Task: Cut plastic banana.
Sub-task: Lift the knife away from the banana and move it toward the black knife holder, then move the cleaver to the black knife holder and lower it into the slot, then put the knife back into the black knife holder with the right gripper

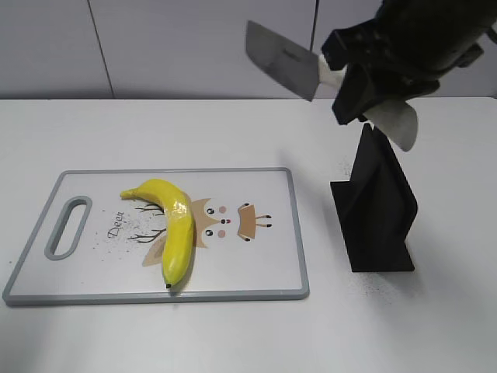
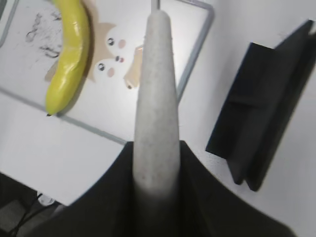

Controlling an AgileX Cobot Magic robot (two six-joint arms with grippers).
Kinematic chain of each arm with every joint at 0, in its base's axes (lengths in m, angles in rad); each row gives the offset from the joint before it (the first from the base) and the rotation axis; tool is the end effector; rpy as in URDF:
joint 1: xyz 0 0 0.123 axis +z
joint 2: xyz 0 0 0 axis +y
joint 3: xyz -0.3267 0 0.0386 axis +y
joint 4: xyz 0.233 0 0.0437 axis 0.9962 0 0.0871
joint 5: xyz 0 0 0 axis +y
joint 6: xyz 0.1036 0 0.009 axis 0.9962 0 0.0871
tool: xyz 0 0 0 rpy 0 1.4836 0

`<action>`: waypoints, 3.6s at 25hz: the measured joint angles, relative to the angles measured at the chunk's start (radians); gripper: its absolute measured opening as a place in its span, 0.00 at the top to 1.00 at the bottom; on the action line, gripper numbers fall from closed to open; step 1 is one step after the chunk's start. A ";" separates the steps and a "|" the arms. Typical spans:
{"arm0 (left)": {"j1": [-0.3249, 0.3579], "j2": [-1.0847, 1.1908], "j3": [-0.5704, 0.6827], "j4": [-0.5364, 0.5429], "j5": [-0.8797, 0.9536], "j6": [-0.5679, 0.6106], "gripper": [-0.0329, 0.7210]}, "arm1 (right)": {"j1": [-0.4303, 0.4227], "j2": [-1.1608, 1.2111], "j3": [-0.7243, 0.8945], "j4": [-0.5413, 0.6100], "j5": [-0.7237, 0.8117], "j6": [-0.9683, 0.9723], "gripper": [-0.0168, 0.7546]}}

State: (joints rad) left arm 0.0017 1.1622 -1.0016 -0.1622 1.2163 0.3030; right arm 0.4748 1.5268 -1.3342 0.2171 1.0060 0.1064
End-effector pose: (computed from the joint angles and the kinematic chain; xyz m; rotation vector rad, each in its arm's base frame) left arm 0.1715 -0.0155 0.3454 0.3767 2.8106 -0.1639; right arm 0.2649 0.1574 0.3582 -0.4004 2.6965 0.4584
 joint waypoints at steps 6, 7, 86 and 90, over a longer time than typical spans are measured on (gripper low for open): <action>0.000 -0.250 0.120 0.001 -0.039 0.000 0.27 | -0.003 -0.126 0.144 -0.193 -0.051 0.230 0.77; 0.000 -0.289 0.143 0.001 -0.043 0.000 0.27 | -0.008 -0.142 0.161 -0.217 -0.051 0.259 0.77; -0.044 -1.165 0.509 0.062 -0.112 -0.199 0.34 | -0.116 -0.976 0.776 -0.073 -0.038 -0.249 0.21; -0.044 -1.165 0.509 0.062 -0.113 -0.201 0.34 | -0.116 -1.131 0.817 -0.094 0.031 -0.249 0.21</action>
State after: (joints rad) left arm -0.0421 -0.0031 -0.4922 -0.1000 1.1036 0.1024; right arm 0.3585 0.3958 -0.5176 0.1230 1.0368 -0.1431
